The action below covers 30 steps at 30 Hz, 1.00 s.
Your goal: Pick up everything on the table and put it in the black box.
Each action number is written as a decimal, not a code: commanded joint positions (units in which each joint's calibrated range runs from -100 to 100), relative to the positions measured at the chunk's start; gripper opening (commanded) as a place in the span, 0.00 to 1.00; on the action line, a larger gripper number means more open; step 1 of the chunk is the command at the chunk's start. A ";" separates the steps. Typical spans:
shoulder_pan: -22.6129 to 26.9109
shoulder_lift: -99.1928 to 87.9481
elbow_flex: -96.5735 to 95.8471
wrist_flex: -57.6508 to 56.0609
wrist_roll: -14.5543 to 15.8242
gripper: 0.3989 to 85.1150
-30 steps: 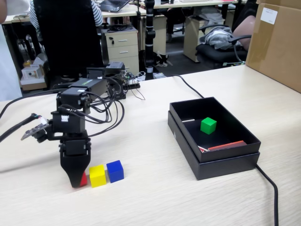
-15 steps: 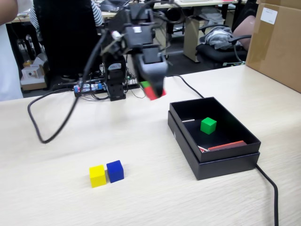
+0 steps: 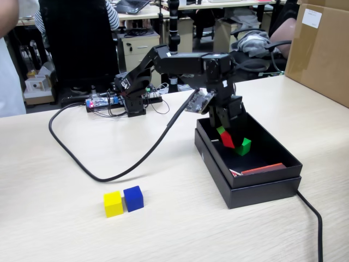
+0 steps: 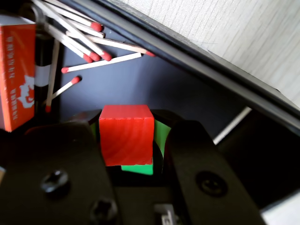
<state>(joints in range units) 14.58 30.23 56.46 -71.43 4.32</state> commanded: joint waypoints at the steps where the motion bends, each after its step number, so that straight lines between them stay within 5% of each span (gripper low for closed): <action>1: 0.49 0.24 5.55 0.11 0.15 0.13; 6: 0.44 1.50 5.37 0.11 0.49 0.43; 8: 0.39 -1.48 4.92 0.11 0.59 0.48; 13: -1.81 -20.99 5.01 0.11 0.20 0.49; 19: -8.55 -36.14 3.11 0.02 -4.84 0.49; 30: -23.05 -26.38 -2.70 0.11 -9.77 0.54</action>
<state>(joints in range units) -6.86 1.62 52.35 -71.43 -4.18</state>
